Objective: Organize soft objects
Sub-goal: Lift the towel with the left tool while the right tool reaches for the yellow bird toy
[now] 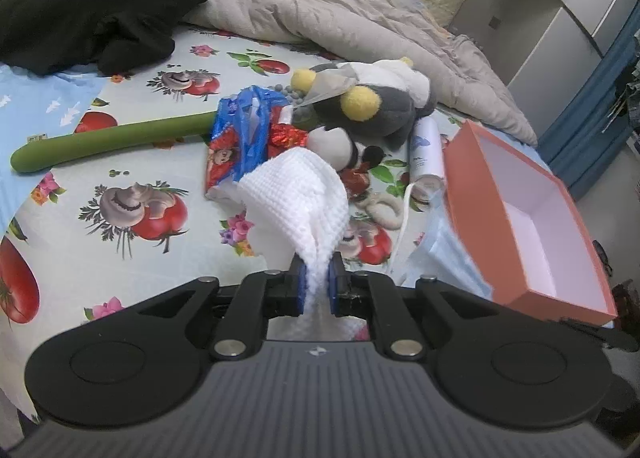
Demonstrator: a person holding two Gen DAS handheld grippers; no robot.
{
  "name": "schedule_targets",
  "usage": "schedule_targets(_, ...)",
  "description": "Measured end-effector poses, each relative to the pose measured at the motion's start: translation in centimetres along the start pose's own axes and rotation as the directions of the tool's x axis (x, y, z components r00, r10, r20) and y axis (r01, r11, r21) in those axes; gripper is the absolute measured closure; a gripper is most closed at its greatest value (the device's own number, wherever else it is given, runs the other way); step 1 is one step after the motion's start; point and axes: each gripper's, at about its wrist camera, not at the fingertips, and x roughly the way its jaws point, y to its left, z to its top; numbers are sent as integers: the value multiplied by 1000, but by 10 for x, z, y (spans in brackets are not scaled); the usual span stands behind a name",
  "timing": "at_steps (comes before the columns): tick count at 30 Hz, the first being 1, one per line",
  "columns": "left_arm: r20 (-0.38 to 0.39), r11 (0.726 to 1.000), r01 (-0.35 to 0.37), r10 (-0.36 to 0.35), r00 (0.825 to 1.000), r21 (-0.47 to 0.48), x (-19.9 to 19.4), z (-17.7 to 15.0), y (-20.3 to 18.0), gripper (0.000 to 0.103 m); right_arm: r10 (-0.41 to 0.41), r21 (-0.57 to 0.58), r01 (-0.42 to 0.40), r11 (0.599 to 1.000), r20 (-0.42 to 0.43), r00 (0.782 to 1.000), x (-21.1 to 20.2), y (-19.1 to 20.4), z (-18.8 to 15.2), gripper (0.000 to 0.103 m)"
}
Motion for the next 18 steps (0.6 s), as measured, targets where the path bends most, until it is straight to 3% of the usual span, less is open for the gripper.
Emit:
schedule_targets(2, -24, 1000, -22, 21, 999, -11, 11, -5, 8, 91, -14, -22, 13, 1000, -20, 1000, 11, 7, -2, 96)
schedule_targets(4, -29, 999, 7, -8, 1000, -36, 17, -12, 20, 89, -27, -30, 26, 999, -39, 999, 22, 13, -5, 96)
schedule_targets(6, -61, 997, 16, -20, 998, -71, 27, -20, 33, 65, -48, -36, 46, 998, -64, 997, 35, 18, -9, 96)
schedule_targets(7, -72, 995, 17, -24, 997, -98, 29, -24, 41, 61, -47, -35, 45, 998, -75, 996, 41, 20, -10, 95)
schedule_targets(11, -81, 991, -5, -6, 997, -132, 29, -40, 63, 61, -42, 1, 42, 999, -111, 993, 56, 24, -13, 89)
schedule_targets(13, -84, 990, -16, 4, 996, -138, 27, -47, 70, 61, -45, 15, 47, 999, -121, 992, 58, 25, -12, 66)
schedule_targets(15, -82, 989, -16, 4, 997, -146, 28, -52, 80, 61, -37, 30, 40, 999, -104, 994, 54, 26, -10, 59)
schedule_targets(18, -92, 987, -42, 28, 995, -156, 32, -59, 90, 61, -38, 39, 41, 998, -77, 996, 48, 29, -4, 59)
